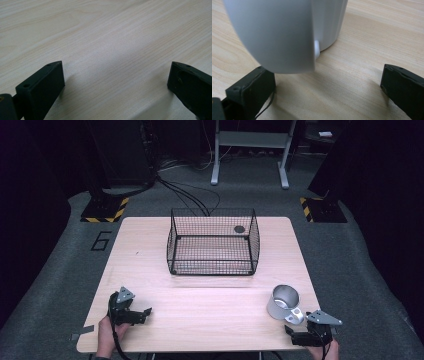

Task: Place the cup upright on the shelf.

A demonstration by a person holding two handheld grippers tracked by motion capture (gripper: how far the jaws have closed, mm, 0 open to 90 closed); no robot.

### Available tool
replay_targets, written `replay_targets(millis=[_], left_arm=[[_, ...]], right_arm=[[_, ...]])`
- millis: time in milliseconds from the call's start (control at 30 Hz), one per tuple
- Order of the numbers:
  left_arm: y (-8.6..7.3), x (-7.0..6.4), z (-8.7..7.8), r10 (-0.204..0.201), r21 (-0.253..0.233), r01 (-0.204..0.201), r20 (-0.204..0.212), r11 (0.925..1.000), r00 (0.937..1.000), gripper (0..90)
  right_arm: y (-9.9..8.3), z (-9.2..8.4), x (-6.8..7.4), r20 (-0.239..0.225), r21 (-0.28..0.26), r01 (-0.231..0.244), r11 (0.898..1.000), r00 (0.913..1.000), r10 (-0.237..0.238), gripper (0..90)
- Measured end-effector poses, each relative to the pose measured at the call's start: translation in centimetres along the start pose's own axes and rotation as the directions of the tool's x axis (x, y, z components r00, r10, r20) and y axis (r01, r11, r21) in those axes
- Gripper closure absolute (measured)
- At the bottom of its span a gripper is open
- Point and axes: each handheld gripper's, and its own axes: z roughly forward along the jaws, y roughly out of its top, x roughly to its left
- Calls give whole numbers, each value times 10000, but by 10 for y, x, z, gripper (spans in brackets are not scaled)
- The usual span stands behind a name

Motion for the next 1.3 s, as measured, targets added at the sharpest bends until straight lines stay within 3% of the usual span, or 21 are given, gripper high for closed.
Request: replay_targets(millis=[267,533,600,700,900,1033,1300], left_arm=[[0,0,0,4,11,-4,3,10000,10000,10],[0,0,0,4,3,-4,0,10000,10000,10],[0,0,0,5,4,-5,-2,10000,10000,10],[0,0,0,2,4,-2,-1,10000,10000,10],[0,0,0,-77,-61,77,-11,10000,10000,10],[0,-1,0,-76,-61,76,-14,10000,10000,10],[0,-1,0,-81,-64,81,-11,9999,10000,10]], right_arm=[[2,0,1,6,71,-103,9999,9999,103,0],[12,-14,2,-244,335,-94,9994,9996,102,0],[16,-18,3,-310,329,54,9994,9995,-43,0],[23,-24,4,-519,324,-242,9992,9983,259,0],[37,-32,8,-425,330,41,9994,9991,-27,0],[43,-34,9,-494,310,-165,9994,9986,180,0],[62,-38,15,-444,284,7,9996,9990,6,0]])
